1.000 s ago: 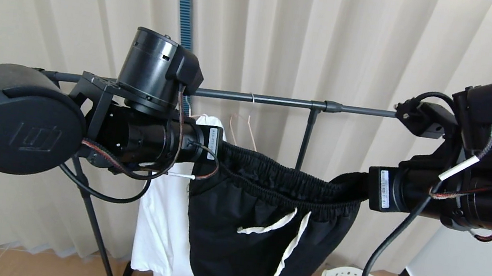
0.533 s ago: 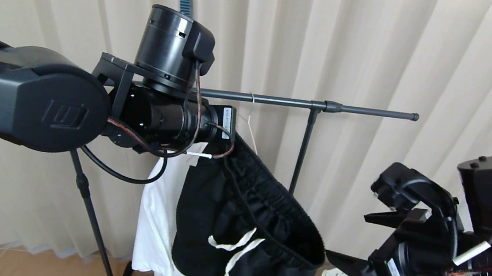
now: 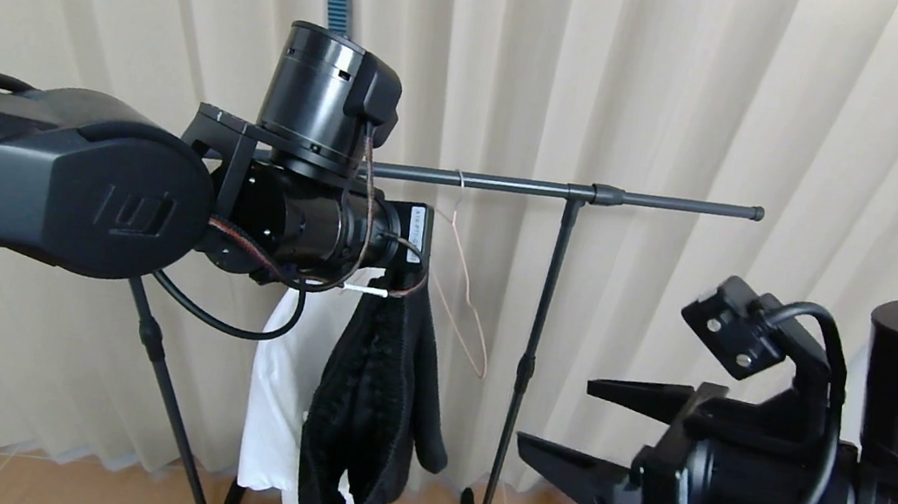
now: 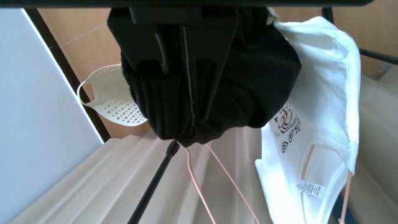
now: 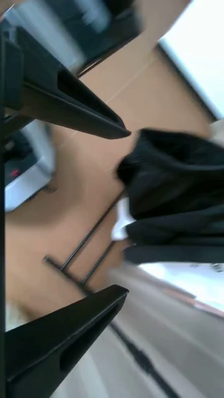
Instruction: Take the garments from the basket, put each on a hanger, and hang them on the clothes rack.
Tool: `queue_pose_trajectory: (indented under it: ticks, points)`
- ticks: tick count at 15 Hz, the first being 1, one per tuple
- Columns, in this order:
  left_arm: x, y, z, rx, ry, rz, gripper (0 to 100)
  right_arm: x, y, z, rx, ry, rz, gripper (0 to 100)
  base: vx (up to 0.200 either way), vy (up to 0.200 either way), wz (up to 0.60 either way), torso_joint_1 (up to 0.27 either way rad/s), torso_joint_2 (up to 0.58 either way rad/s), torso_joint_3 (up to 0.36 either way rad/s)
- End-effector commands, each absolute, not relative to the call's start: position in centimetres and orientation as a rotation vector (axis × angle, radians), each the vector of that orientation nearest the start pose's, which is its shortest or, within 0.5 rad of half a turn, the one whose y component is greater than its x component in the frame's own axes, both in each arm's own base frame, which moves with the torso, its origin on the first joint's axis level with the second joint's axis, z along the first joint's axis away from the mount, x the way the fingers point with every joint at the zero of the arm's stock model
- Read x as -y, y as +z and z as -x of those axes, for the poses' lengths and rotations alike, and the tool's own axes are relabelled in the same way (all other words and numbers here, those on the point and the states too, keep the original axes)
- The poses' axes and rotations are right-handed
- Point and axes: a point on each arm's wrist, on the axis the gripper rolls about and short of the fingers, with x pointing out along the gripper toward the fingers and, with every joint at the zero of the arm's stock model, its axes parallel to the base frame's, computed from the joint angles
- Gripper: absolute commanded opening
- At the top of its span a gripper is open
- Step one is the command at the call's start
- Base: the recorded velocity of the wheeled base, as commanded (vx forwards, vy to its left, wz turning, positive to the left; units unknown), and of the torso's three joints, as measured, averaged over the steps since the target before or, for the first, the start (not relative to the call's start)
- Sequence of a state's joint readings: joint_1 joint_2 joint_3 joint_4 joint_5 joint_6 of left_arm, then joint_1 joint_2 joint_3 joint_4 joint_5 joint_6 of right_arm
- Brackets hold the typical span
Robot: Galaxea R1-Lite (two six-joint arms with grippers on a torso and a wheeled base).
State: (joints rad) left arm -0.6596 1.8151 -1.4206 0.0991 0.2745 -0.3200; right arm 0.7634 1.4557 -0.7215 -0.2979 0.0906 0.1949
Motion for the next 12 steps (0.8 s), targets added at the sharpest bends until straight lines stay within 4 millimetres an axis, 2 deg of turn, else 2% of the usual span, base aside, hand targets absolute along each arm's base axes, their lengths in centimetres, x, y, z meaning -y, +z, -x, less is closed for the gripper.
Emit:
queue_pose_trajectory:
  ticks: [1, 3, 5, 11, 12]
  points:
    - [21.1, 24.6, -28.2, -0.495, -0.303, 0.089, 0, -20.4, 17.9, -18.0, -0.533, 0.750, -0.071, 100, 0.000, 0.000, 0.00, 0.000, 0.00, 0.000]
    - [21.5, 24.6, -27.9, -0.496, -0.312, 0.084, 0, -22.3, 17.2, -18.9, -0.529, 0.653, -0.098, 100, 0.000, 0.000, 0.00, 0.000, 0.00, 0.000]
    - [21.9, 24.7, -27.6, -0.490, -0.314, 0.080, 0, -23.2, 16.0, -19.7, -0.544, 0.592, -0.074, 100, 0.000, 0.000, 0.00, 0.000, 0.00, 0.000]
    - [22.3, 24.8, -27.3, -0.487, -0.327, 0.076, 0, -24.2, 13.9, -20.6, -0.584, 0.538, -0.033, 100, 0.000, 0.000, 0.00, 0.000, 0.00, 0.000]
    - [22.3, 24.8, -27.2, -0.488, -0.330, 0.075, 0, -24.8, 12.0, -21.2, -0.632, 0.519, 0.005, 100, 0.000, 0.000, 0.00, 0.000, 0.00, 0.000]
